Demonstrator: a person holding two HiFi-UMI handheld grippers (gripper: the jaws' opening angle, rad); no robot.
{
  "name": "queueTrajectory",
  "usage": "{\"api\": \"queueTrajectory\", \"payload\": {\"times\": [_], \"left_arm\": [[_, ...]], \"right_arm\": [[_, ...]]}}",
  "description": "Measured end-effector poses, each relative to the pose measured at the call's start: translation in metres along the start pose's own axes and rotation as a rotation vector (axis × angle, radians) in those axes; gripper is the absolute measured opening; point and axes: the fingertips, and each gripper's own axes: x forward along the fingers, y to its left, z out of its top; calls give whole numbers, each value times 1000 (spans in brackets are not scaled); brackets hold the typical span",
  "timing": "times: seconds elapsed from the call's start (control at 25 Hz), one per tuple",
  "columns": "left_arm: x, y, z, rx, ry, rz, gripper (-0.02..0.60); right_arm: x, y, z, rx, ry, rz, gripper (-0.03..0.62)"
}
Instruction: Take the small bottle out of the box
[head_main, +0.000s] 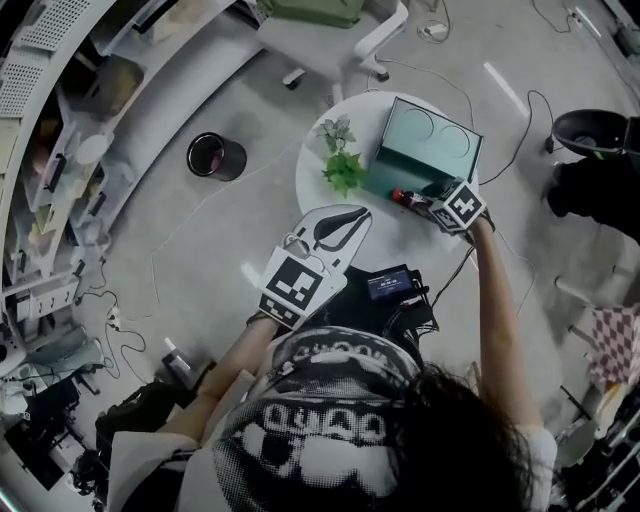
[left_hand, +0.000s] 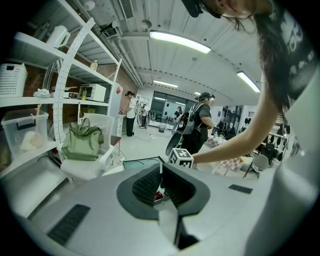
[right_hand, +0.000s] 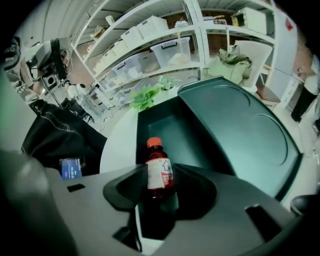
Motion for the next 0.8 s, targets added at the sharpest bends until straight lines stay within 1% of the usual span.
{"api": "queueTrajectory", "payload": {"times": [0.16,0.32,0.4,0.48,0.52,0.56,0.64,0.68,0.72,0.8], "left_arm": [[4,2,-1,-13,-7,4,23],[7,6,-3,-20,-15,12,23],[8,7,-2,-25,-20,18,23],[8,10,-3,-28,-22,25,23],[8,11,-4,-30,-22,29,23],[8,13,-4,-32,-22,32,23],[9,14,-5,-36,-22,38,23],[9,15,-6,-39,-22,41,23],[9,15,-6,-40,-22,43,23],[10,14,-6,-44,-22,47,23]], "right_arm": [[4,4,-1,-29,26,37,156],[3,-2,1,-31,15,14,184],[-4,-12,3,-15,-12,-42,186],[-13,-26,6,-7,-33,-131,184],[-16,-32,7,-10,-33,-167,165],[-18,-35,7,-16,-29,-183,163],[-17,-30,9,-25,-17,-152,164],[-14,-25,9,-30,-6,-121,185],[-10,-20,8,-40,12,-92,200],[2,-11,2,-79,72,-51,201]]}}
